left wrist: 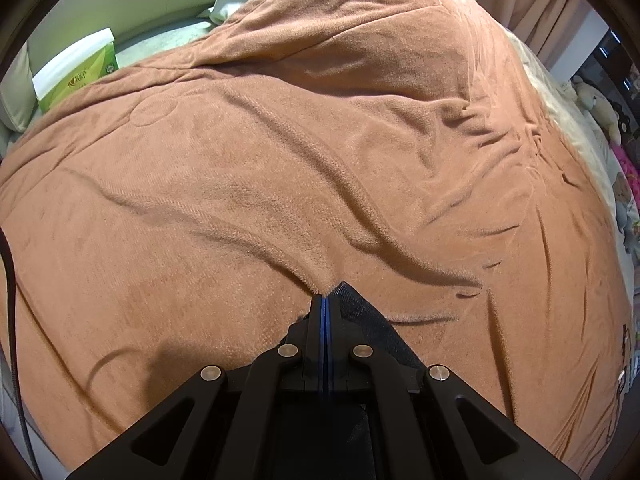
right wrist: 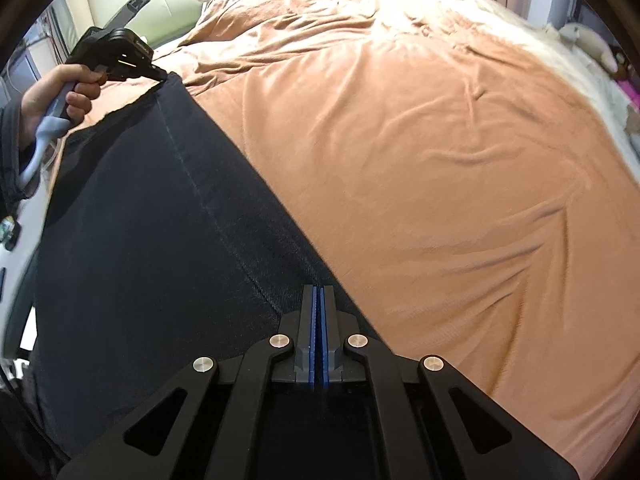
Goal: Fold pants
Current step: 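Grasp the pant leg hem with the left tool while the right tool grasps the waistband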
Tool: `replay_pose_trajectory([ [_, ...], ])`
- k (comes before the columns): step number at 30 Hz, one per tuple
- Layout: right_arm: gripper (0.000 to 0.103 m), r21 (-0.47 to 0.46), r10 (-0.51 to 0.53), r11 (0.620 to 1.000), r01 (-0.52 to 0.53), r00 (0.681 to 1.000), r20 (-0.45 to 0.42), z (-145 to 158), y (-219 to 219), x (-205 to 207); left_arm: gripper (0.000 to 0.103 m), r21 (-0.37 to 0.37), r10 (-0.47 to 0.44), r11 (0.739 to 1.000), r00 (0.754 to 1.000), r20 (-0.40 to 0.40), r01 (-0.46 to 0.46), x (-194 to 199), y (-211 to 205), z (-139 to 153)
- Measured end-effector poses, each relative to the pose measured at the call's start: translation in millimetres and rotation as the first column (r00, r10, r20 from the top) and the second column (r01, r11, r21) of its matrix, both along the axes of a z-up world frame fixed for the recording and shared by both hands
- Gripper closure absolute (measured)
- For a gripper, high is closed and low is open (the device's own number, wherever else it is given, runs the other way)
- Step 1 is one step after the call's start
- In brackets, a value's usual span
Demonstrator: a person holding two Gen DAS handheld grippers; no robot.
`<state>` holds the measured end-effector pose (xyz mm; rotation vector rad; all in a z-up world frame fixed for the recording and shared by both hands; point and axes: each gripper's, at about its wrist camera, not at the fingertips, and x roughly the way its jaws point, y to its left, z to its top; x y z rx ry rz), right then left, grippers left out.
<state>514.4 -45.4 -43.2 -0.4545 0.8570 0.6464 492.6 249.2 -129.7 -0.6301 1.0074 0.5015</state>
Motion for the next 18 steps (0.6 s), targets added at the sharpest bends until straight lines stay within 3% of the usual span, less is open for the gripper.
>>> replay_pose_trajectory([
  [9,0.103,-0.056,-0.083,0.995,0.083,0.997,-0.003,-18.9,20.4,10.2,0.100,-0.055,-0.029,0.998,1.000,0.000,0.029,-15.2,6.6,5.5],
  [11,0.103,-0.048,-0.089,0.995,0.089,0.996,-0.003,-18.6,22.9,8.9,0.089,-0.058,-0.058,0.997,0.998,0.008,0.058,-25.8,5.5,10.1],
  [13,0.103,-0.022,-0.101,0.995,0.101,0.995,-0.020,-15.2,21.8,9.8,0.064,-0.063,-0.076,0.995,0.997,0.024,0.078,-38.7,4.9,15.2],
  [15,0.100,0.002,-0.110,0.994,0.110,0.993,-0.032,-10.3,19.6,8.8,0.052,-0.053,-0.085,0.995,0.995,0.042,0.087,-52.0,4.4,21.3],
  [18,0.087,0.034,-0.119,0.992,0.119,0.993,-0.015,-1.4,18.8,0.1,0.051,-0.052,-0.097,0.994,0.993,0.064,0.100,-71.5,5.7,29.0],
])
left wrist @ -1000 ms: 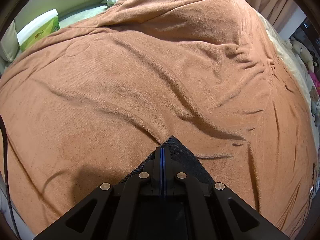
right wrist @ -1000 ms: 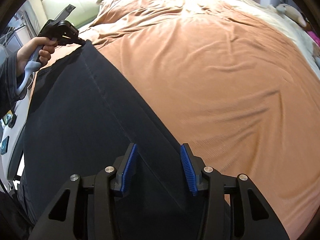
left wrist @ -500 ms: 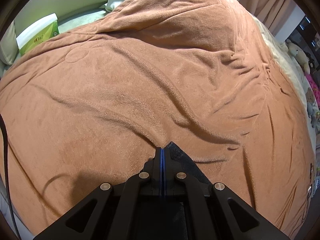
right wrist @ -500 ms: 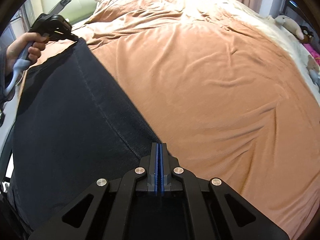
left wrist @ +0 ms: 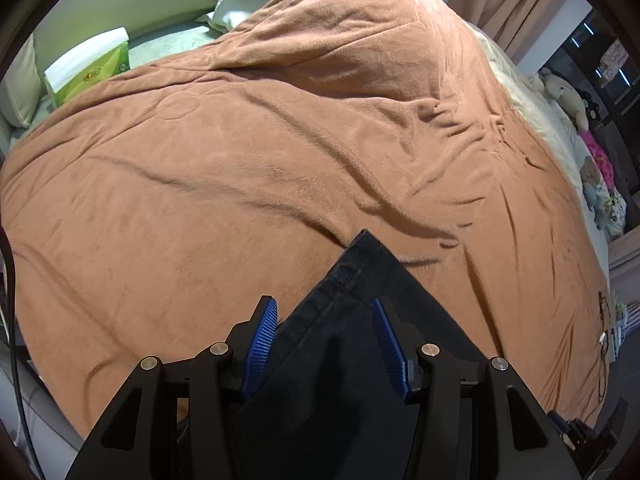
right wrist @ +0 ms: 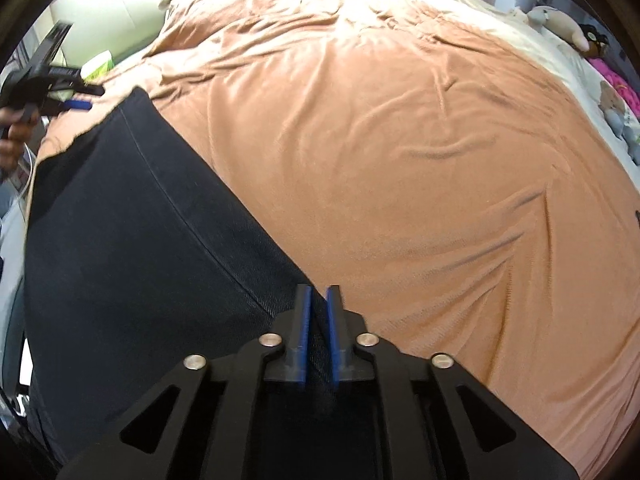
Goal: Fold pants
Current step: 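Grasp the pant leg hem with the left tool while the right tool grasps the waistband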
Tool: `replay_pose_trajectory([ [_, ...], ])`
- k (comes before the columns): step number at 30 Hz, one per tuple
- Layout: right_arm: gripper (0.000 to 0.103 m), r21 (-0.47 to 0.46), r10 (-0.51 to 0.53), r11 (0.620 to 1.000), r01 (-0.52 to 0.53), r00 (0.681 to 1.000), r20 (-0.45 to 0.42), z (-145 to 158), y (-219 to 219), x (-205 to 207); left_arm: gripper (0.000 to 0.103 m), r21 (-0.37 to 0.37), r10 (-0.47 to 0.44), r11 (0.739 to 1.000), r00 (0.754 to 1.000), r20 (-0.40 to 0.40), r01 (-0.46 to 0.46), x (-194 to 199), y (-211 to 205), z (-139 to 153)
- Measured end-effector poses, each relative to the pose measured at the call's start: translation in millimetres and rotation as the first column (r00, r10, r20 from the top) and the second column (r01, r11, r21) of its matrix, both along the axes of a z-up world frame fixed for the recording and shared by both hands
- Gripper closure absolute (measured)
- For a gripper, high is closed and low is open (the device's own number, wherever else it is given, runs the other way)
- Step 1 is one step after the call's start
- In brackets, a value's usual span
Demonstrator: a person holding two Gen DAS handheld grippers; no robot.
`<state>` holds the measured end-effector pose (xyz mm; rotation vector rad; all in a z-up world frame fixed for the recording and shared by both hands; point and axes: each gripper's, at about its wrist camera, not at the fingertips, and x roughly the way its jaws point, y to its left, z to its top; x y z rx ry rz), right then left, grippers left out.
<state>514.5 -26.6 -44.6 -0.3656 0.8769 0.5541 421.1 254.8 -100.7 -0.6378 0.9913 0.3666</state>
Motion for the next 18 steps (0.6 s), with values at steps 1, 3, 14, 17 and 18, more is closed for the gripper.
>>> replay_pose_trajectory([
  [1,0.078,0.006,-0.002,1.000,0.002,1.000,0.004,2.0,-2.0,-2.7,0.051,-0.009,-0.004,1.000,1.000,0.007,0.004,-6.6,0.6,1.9],
  [3,0.060,0.027,-0.007,1.000,0.006,1.000,0.021,6.5,-3.4,-11.5,0.051,-0.018,-0.009,1.000,1.000,0.015,0.009,-19.8,1.0,4.7],
  [14,0.053,0.085,-0.023,0.996,0.021,0.999,0.031,21.4,-27.4,-69.8,0.051,-0.052,-0.015,0.999,0.999,0.039,0.017,-97.1,-3.4,0.4],
  [17,0.053,0.101,-0.026,0.995,0.023,0.999,0.026,22.8,-30.9,-87.6,0.051,-0.074,-0.004,0.997,0.999,0.034,0.007,-114.3,-3.8,-6.1],
  [18,0.053,0.097,-0.032,0.995,0.030,0.999,0.026,22.9,-32.4,-92.2,0.051,-0.080,-0.001,0.997,0.999,0.033,0.003,-118.8,-4.0,-8.1],
])
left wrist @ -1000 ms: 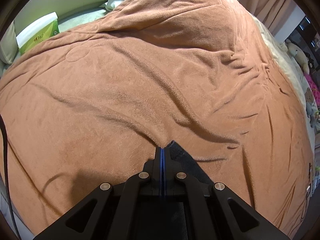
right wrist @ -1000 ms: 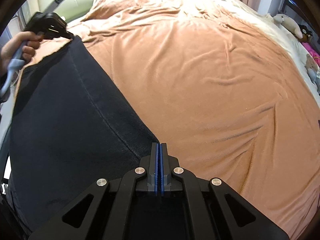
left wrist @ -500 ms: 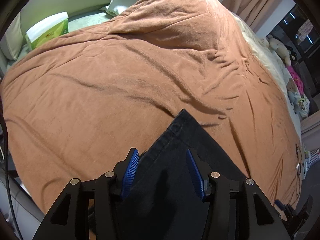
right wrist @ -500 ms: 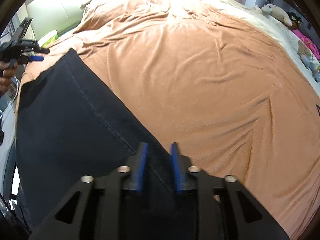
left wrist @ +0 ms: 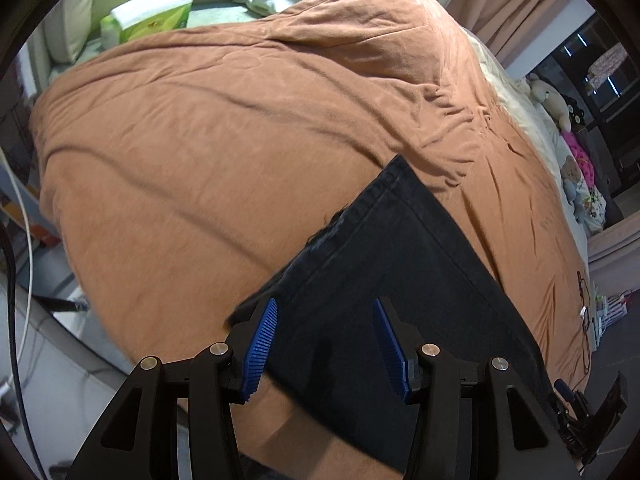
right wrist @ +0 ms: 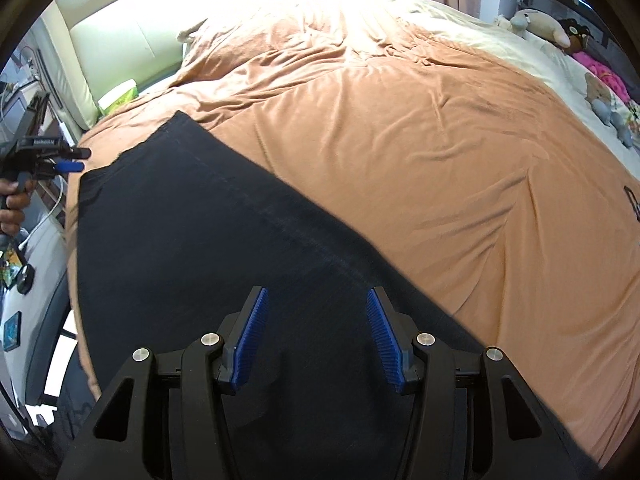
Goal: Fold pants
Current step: 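Grasp the pant leg hem with the left tool while the right tool grasps the waistband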
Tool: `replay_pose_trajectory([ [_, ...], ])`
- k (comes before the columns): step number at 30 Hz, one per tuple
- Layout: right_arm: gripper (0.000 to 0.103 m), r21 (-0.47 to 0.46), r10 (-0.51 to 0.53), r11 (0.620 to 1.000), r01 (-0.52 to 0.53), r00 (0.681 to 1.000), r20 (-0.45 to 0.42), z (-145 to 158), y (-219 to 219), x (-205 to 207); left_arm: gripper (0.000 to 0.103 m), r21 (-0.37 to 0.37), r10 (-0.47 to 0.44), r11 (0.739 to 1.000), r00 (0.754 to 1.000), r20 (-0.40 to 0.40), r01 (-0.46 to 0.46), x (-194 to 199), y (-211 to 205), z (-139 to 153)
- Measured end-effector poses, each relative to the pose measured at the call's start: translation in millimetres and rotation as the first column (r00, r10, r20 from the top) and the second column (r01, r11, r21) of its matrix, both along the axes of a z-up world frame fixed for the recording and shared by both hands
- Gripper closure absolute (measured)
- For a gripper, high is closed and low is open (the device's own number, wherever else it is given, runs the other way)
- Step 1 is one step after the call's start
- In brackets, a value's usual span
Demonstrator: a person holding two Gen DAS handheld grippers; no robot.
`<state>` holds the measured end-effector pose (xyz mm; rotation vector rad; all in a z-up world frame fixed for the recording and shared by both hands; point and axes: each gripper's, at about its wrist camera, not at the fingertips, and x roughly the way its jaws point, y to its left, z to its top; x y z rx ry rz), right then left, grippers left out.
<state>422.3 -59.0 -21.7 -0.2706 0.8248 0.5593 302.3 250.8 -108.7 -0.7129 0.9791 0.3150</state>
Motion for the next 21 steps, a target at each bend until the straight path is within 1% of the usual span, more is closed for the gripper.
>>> replay_pose_trajectory([
  [5,0.053,0.032,-0.020,0.999,0.021,1.000,-0.016,-0.9,-8.4,-29.6,0.051,-0.039,0.017,0.999,1.000,0.005,-0.017,-24.6,-1.9,-7.1],
  [8,0.053,0.049,-0.035,0.998,0.036,0.999,-0.025,-2.5,-15.8,-49.3,0.051,-0.069,0.033,0.997,0.999,0.036,-0.030,-36.2,-3.8,-10.3],
  [15,0.053,0.045,-0.086,0.995,0.087,0.996,-0.023,-2.1,-32.6,-86.4,0.051,-0.149,0.048,0.988,0.998,0.045,-0.041,-42.6,-6.4,-34.7],
  [18,0.053,0.067,-0.118,0.991,0.119,0.993,-0.027,-0.3,-40.8,-102.5,0.051,-0.191,0.065,0.980,0.997,0.044,-0.056,-42.5,-5.2,-47.9],
  [21,0.053,0.090,-0.161,0.982,0.164,0.986,-0.032,-1.1,-49.9,-116.7,0.051,-0.205,0.072,0.977,0.996,0.061,-0.058,-42.4,-6.3,-53.2],
])
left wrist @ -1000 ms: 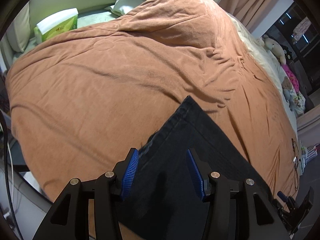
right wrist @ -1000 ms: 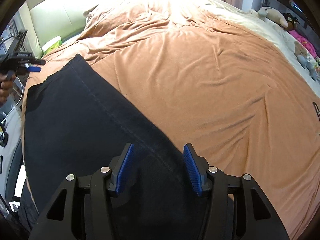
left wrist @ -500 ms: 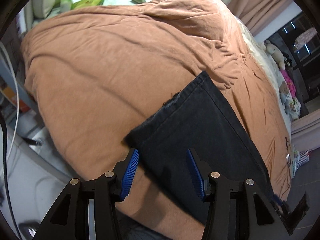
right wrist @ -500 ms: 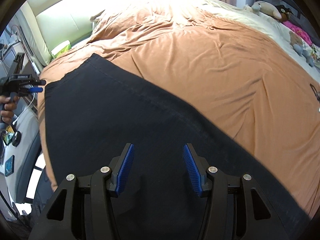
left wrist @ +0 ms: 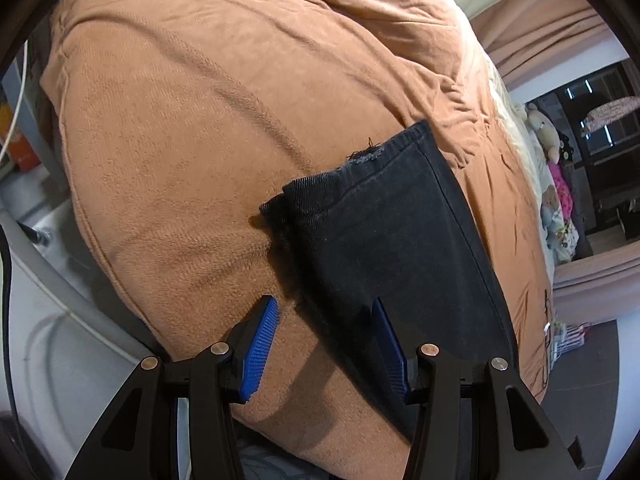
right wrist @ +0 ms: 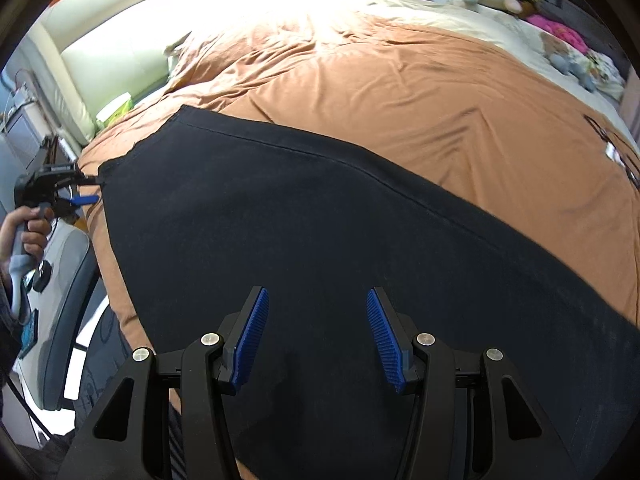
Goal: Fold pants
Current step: 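Grasp the pant leg hem with the left tool while the right tool grasps the waistband, then lift the hem with the left tool while the right tool holds the waistband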
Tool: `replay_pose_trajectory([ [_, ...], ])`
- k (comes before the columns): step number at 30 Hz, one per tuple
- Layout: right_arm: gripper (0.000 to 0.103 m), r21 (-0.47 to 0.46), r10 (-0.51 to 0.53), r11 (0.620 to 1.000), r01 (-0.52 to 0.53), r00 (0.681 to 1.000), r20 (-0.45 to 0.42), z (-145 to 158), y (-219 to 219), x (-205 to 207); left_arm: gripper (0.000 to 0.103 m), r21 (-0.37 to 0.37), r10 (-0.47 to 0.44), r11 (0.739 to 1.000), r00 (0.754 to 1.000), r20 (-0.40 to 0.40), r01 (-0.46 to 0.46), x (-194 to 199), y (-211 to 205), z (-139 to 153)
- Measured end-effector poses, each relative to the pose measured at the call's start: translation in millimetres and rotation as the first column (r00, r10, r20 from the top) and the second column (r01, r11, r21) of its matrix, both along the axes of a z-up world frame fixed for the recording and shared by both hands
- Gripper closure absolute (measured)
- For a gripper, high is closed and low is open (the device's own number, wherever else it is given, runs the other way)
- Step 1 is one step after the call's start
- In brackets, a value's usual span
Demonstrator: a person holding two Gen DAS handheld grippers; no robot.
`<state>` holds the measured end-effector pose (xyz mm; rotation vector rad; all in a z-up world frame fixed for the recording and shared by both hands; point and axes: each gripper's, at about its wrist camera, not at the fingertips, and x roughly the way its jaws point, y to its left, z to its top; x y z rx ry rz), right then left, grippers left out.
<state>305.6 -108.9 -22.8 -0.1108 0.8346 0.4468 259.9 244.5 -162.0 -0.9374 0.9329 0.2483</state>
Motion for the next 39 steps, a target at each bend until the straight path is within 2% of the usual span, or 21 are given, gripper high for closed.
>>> replay_pose_trajectory([
  [5,0.053,0.019,-0.098,0.995,0.098,0.995,-0.016,-9.2,-15.7,-20.3,0.053,-0.033,0.031,0.999,0.997,0.066,-0.029,3.9,3.7,-2.6],
  [8,0.053,0.019,-0.129,0.991,0.130,0.991,-0.023,-14.9,-15.8,-32.9,0.067,-0.048,0.050,0.998,0.996,0.075,-0.046,10.2,9.4,-9.9],
  [10,0.054,0.017,-0.138,0.990,0.139,0.990,-0.034,-18.9,-13.0,-40.4,0.084,-0.064,0.066,0.996,0.994,0.086,-0.061,11.5,16.0,-14.5],
  [11,0.060,0.017,-0.140,0.990,0.141,0.989,-0.044,-21.9,-10.9,-44.3,0.087,-0.075,0.070,0.995,0.994,0.089,-0.064,12.2,18.7,-16.6],
  [13,0.065,0.013,-0.137,0.990,0.138,0.989,-0.064,-26.7,-6.8,-47.4,0.096,-0.100,0.082,0.992,0.992,0.096,-0.072,12.6,23.3,-19.6],
  [15,0.066,0.003,-0.131,0.991,0.132,0.988,-0.076,-31.0,-3.0,-49.1,0.098,-0.090,0.082,0.993,0.991,0.105,-0.072,11.5,24.4,-15.6],
  [17,0.071,-0.003,-0.125,0.992,0.125,0.988,-0.092,-35.4,2.2,-51.4,0.099,-0.072,0.091,0.994,0.986,0.140,-0.081,8.1,25.9,-1.2],
  [22,0.071,0.029,-0.097,0.994,0.101,0.990,-0.107,-37.6,14.4,-63.3,0.099,-0.057,0.089,0.995,0.974,0.208,-0.078,7.5,27.4,26.7],
  [25,0.071,0.002,-0.083,0.997,0.083,0.993,-0.089,-40.3,22.5,-70.8,0.099,-0.059,0.064,0.997,0.983,0.175,-0.054,12.0,23.5,20.0],
  [29,0.071,0.057,-0.099,0.993,0.106,0.989,-0.109,-34.2,12.9,-68.9,0.098,-0.108,0.077,0.992,0.987,0.143,-0.062,6.2,24.5,1.7],
  [32,0.071,0.033,-0.142,0.989,0.145,0.986,-0.085,-26.9,5.3,-70.3,0.088,-0.143,0.077,0.988,0.988,0.136,-0.057,2.7,24.0,-8.9],
  [34,0.071,0.049,-0.168,0.984,0.173,0.981,-0.092,-22.8,0.0,-65.7,0.072,-0.152,0.082,0.986,0.987,0.138,-0.060,-0.4,22.6,-12.5],
  [39,0.071,0.059,-0.224,0.971,0.233,0.966,-0.129,-24.6,-2.0,-58.3,0.069,-0.127,0.066,0.991,0.987,0.147,-0.047,1.8,13.4,-14.2],
])
